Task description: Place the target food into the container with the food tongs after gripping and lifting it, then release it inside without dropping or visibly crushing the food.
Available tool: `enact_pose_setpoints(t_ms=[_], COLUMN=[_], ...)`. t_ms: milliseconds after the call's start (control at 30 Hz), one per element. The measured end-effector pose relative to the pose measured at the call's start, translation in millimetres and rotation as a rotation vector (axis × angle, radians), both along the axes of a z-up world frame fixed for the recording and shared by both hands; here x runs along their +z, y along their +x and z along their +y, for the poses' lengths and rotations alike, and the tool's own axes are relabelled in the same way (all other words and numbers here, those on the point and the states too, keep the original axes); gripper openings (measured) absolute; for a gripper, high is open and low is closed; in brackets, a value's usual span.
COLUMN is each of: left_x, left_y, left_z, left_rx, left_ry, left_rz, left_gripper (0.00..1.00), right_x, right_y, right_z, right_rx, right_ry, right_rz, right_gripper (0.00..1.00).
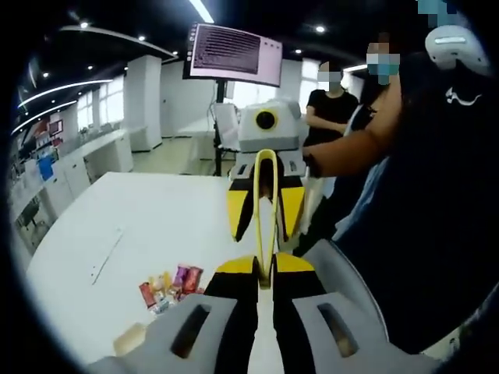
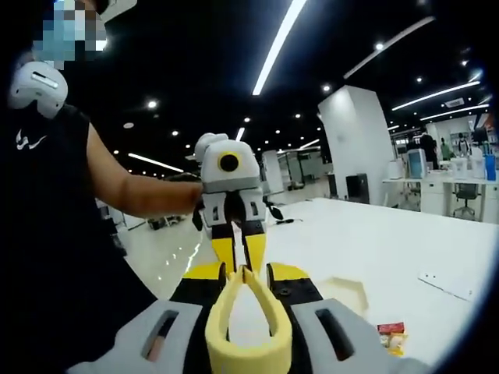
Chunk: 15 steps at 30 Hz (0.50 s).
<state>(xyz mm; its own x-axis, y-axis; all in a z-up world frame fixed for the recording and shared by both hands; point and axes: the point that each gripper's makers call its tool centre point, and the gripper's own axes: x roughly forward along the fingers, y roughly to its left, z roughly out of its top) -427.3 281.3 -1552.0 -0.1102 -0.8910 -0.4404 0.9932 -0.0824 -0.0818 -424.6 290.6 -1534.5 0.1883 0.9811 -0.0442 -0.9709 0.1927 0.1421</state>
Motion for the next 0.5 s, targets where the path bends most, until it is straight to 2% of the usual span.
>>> enact_pose_setpoints(t_ms=[267, 333, 433, 500], left_x=[1.5, 1.5, 7.8, 7.0], left_y=[0.4, -0.9, 1.5, 3.5], left_z=[3.2, 3.8, 3.4, 4.2], left_rx=[0.002, 0.008, 0.039, 0.043], left_ry=[0.019, 0.015, -0.049, -0.052], left_rz=[-0.024, -0.032, -0.042, -0.08], left_gripper=[0.01, 0.05, 0.14, 0.16], right_x=[2.2, 3.1, 4.8, 5.7], right_y=[0.1, -0.2, 1.8, 2.4], right_z=[2.8, 4.0, -0.3, -0.2], right_rx=[-0.005, -0.002, 0.008, 0.0], right_ry=[0.007, 0.001, 0.005, 0.005], right_rz=[-0.013, 0.007, 0.027, 0.021], right_gripper=[0.18, 0.19, 0.21, 0.21])
